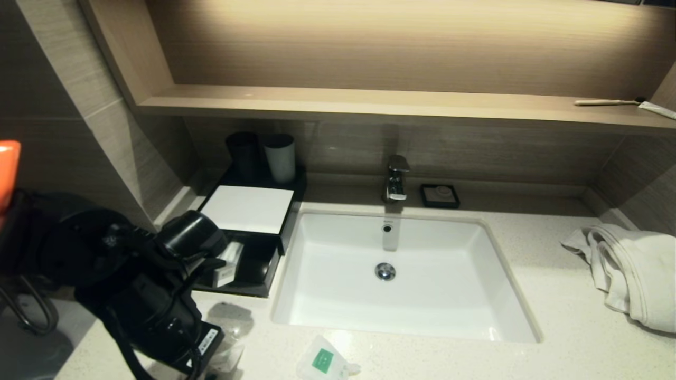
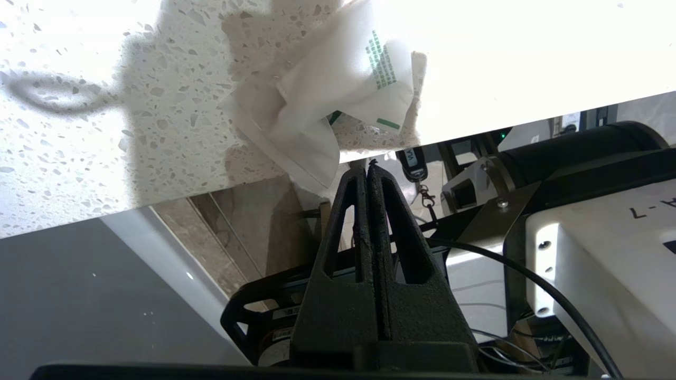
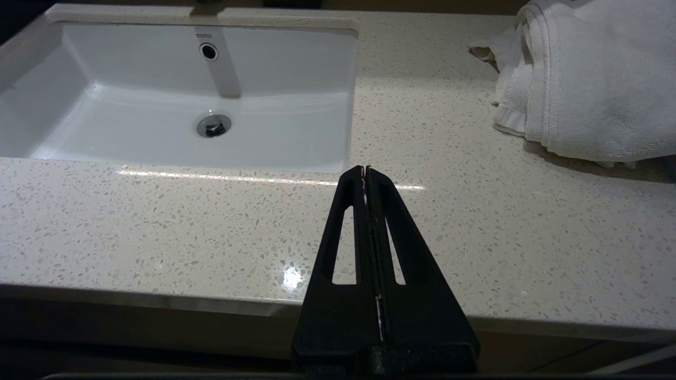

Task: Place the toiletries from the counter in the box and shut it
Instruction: Pick up the bathroom toiletry

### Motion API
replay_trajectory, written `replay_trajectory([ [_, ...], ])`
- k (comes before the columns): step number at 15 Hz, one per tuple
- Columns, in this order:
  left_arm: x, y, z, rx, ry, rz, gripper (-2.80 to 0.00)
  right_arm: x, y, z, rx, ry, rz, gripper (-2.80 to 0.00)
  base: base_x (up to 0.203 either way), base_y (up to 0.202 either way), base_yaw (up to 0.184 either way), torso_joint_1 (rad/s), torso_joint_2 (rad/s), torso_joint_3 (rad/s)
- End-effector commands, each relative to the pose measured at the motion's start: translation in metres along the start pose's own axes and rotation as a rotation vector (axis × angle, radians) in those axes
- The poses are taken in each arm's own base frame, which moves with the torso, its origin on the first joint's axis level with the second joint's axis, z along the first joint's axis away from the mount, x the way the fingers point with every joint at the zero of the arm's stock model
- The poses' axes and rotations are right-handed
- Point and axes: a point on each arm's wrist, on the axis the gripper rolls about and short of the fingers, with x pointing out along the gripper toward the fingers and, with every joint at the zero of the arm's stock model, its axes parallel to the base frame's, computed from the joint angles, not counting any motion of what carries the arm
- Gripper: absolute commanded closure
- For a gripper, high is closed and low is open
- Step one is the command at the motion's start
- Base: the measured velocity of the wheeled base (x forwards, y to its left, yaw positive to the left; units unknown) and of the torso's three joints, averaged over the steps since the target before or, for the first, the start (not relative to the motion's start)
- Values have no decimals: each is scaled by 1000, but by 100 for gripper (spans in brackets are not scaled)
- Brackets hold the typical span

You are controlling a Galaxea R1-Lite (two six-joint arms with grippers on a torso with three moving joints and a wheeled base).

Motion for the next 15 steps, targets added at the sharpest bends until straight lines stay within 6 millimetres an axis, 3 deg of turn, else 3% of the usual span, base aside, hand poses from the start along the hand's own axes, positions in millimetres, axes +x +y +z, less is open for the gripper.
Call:
replay_trajectory([
  [1, 5, 0, 2, -3, 24, 3, 0, 0, 0, 0, 1, 0, 0, 0, 0, 0, 0, 0, 0, 0],
  [2, 6, 0, 2, -4, 23, 2, -280, 0, 0, 0, 1, 0, 0, 0, 0, 0, 0, 0, 0, 0],
  [15, 17, 1, 8, -7, 41, 5, -280, 0, 0, 0, 1, 0, 0, 0, 0, 0, 0, 0, 0, 0],
])
